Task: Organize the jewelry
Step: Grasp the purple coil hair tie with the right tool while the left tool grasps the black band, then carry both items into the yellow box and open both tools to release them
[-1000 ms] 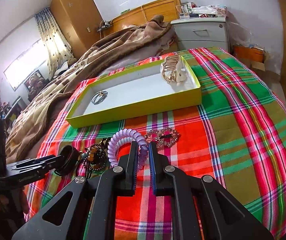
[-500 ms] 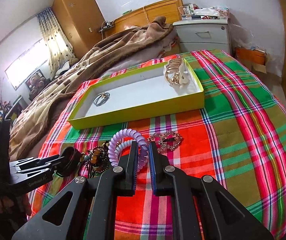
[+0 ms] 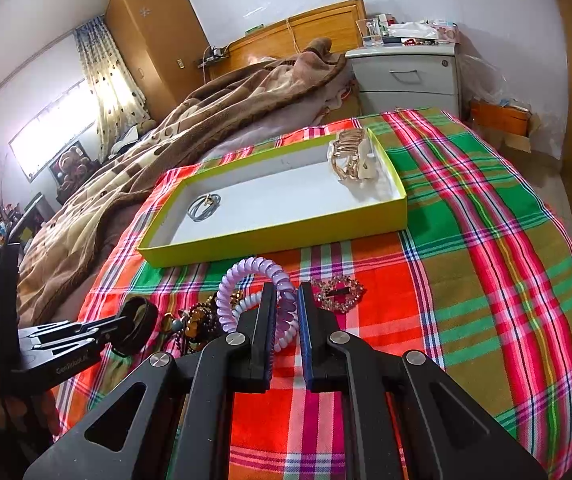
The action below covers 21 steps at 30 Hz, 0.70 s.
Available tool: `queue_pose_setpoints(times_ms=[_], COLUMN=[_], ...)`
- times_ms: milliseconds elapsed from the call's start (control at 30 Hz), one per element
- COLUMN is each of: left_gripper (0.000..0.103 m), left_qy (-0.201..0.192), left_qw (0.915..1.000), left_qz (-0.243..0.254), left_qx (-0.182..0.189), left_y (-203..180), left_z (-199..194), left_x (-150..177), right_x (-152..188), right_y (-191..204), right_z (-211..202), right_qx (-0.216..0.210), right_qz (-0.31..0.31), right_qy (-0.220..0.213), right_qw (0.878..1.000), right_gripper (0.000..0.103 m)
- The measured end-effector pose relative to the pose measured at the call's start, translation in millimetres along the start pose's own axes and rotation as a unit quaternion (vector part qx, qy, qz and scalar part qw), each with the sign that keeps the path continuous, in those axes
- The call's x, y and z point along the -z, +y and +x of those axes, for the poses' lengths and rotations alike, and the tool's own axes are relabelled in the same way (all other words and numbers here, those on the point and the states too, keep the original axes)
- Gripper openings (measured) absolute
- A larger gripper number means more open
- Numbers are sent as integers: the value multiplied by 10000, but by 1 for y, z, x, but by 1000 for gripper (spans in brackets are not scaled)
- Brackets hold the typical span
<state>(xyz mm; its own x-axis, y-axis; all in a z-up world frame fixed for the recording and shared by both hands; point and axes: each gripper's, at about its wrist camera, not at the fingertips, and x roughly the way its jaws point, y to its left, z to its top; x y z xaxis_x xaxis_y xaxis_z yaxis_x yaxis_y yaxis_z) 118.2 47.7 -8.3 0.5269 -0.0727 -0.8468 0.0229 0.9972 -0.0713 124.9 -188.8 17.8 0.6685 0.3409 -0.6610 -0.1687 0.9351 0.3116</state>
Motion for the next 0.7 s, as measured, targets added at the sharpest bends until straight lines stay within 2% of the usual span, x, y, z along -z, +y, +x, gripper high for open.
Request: queue_pose_setpoints(times_ms=[300,700], left_gripper=[13,13], left_qy=[-197,-536], left_qw=[9998,9980], left_qz=[-17,-107], left_qx=[50,307], left_y=[4,6], left_z=[-14,-26], left_x=[-9,-47], right_x=[-11,-54], right_y=[4,17], right_z=[-3,15], right_qx=[-17,-21], right_qz=[-74,-331], right_qy=[-92,-174], right_qw=[9999,9993], right_gripper=[11,11])
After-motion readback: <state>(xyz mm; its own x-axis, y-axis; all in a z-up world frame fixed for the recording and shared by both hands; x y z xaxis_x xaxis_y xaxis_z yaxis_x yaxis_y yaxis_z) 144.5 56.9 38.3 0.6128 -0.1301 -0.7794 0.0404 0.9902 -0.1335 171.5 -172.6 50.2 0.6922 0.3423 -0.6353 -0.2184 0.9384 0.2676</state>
